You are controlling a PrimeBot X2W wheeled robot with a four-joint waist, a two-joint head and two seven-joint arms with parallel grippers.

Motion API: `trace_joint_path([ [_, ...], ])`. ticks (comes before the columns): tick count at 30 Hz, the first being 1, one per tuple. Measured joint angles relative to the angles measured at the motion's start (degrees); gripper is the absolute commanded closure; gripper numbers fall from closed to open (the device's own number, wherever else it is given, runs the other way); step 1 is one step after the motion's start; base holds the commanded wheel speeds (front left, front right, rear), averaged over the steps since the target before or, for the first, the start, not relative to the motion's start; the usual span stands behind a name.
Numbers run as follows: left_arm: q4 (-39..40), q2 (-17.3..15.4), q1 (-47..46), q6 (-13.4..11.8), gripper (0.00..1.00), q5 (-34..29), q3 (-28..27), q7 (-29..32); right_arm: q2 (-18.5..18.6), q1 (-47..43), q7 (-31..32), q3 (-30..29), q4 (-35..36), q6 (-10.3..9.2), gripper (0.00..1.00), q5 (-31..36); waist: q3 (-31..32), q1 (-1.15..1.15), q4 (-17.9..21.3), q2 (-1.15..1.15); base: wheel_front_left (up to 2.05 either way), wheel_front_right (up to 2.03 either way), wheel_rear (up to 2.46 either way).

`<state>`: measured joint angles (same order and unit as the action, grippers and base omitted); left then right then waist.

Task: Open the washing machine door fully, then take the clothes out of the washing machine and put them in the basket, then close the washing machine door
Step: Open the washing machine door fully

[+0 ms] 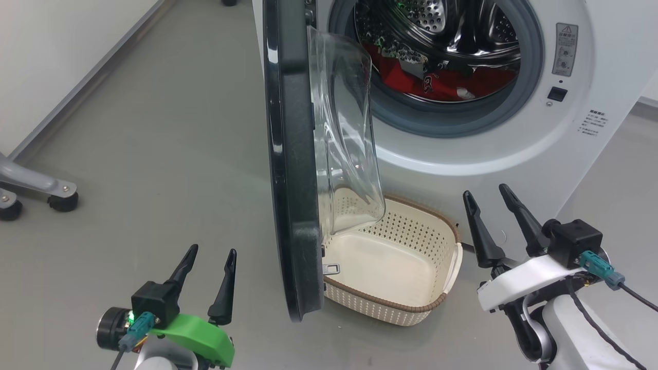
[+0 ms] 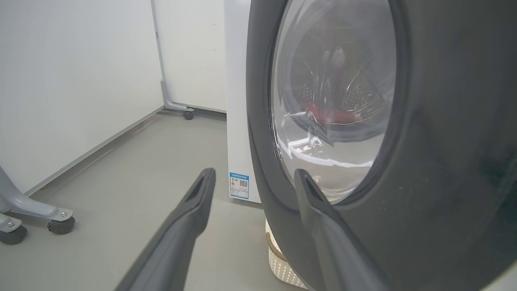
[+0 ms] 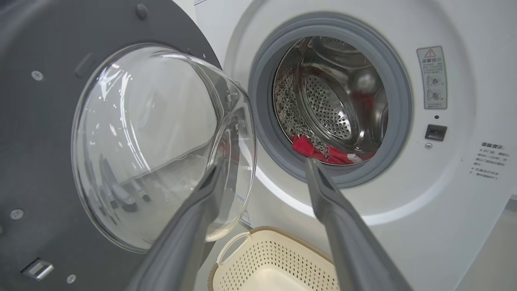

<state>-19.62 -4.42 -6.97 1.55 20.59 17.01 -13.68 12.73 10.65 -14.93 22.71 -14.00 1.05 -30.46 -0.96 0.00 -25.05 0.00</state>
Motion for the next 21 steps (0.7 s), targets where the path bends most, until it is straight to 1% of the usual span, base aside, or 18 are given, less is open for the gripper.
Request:
trace_joint_path([
  [5,0.0,-0.1,0.1,0.0,0.00,0.0,0.0,0.0,-2.0,-2.4,0.0,-1.8,1.1,-1.23,0.00,3.2,0.2,0.00,0.3,0.00,0.00,0.00,0.00],
  [7,0.0,-0.1,0.3,0.0,0.00,0.0,0.1,0.0,-2.6,-3.7,0.0,-2.3,1.1,-1.25,0.00,3.9,0.3,0.00,0.4,0.00,0.00,0.00,0.00],
  [9,0.0,-0.1,0.4,0.0,0.00,0.0,0.1,0.0,-3.2,-4.7,0.0,-3.0,1.1,-1.76,0.00,4.7,0.4,0.00,0.5,0.00,0.00,0.00,0.00],
  [13,0.1,-0.1,0.6,0.0,0.00,0.0,0.2,0.1,-4.0,-6.1,0.0,-4.2,1.1,-1.81,0.00,6.1,0.5,0.00,0.5,0.00,0.00,0.00,0.00],
  [15,0.1,-0.1,0.6,-0.2,0.00,0.0,0.2,0.1,-4.4,-6.7,0.0,-4.7,1.1,-2.25,0.00,6.5,0.6,0.00,0.5,0.00,0.00,0.00,0.00],
  [21,0.2,-0.1,0.7,-0.2,0.00,0.0,0.2,0.1,-5.9,-8.0,0.0,-6.3,1.0,-2.27,0.00,7.6,0.9,0.00,0.4,0.00,0.00,0.00,0.00],
])
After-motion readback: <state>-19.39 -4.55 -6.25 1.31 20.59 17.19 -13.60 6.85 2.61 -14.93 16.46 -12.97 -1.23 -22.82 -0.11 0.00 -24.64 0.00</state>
